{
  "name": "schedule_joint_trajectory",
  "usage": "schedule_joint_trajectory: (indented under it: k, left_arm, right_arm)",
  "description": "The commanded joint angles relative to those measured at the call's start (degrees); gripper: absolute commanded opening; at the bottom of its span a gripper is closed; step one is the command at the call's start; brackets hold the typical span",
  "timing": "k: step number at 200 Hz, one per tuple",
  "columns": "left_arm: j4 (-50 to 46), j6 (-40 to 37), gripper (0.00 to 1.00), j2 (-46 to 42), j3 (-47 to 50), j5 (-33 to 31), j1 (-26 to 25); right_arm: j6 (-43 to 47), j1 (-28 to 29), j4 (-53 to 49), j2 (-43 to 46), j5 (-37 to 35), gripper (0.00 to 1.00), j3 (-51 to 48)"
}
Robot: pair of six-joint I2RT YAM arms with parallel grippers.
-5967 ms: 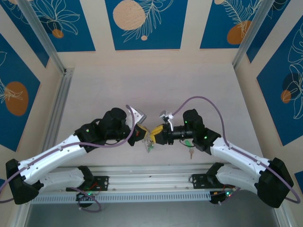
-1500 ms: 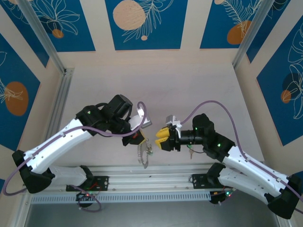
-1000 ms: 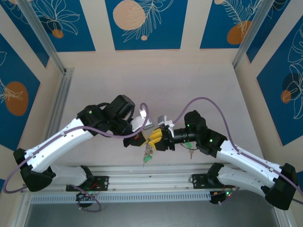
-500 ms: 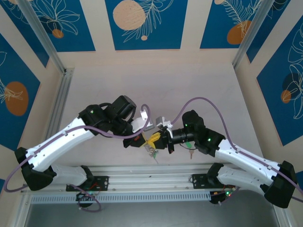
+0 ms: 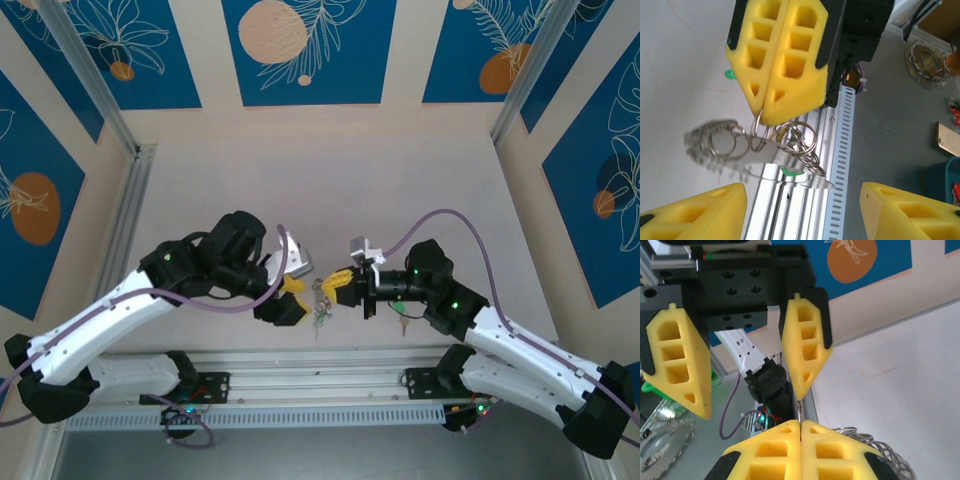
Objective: Put the keys on the keyring
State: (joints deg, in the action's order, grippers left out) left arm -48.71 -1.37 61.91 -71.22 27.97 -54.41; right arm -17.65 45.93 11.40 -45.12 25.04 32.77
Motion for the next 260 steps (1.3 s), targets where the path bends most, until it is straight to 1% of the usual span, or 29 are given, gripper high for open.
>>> schedule_joint_trajectory:
  k: [1, 43, 68, 99, 132, 153, 198, 223, 260]
  left_arm:
    - [9.5, 3.8, 0.6, -2.8, 4.1, -0.5, -0.5]
    - [21.4, 7.4, 0.47, -5.9, 10.0, -1.4, -0.6]
    - [25.0, 8.0, 0.43, -5.8, 11.1, -1.2, -0.5]
    - [27.4, 8.4, 0.36, -5.3, 11.4, -0.9, -0.5]
    - [30.1, 9.4, 0.24, -5.2, 12.2, 0.3, -0.5]
    - [31.0, 10.0, 0.19, -5.2, 12.6, 0.8, -0.5]
    - [32.5, 10.9, 0.14, -5.6, 13.7, 2.0, -0.5]
    - [33.3, 11.2, 0.12, -5.9, 14.5, 2.4, -0.5]
    - [34.3, 11.5, 0.03, -5.9, 14.8, 3.6, -0.5]
  right_arm:
    - [-5.5, -0.2, 9.9, 2.1, -1.3, 0.0, -2.8]
    - [-10.2, 0.4, 21.7, 3.9, -1.8, 0.0, -7.9]
    - [-10.8, 1.6, 24.6, 4.6, -2.7, 0.0, -9.1]
    - [-11.0, 2.8, 27.7, 5.2, -2.5, 0.0, -10.0]
    - [-10.6, 3.9, 30.3, 5.7, -3.6, 0.0, -11.0]
    - [-10.8, 4.2, 32.3, 5.9, -4.7, 0.0, -11.6]
    - [-11.3, 4.6, 34.9, 6.5, -8.7, 0.0, -13.1]
    - [-11.2, 4.6, 34.8, 7.1, -10.1, 0.0, -13.2]
    - [-11.8, 4.6, 35.5, 6.8, -11.0, 0.0, -13.5]
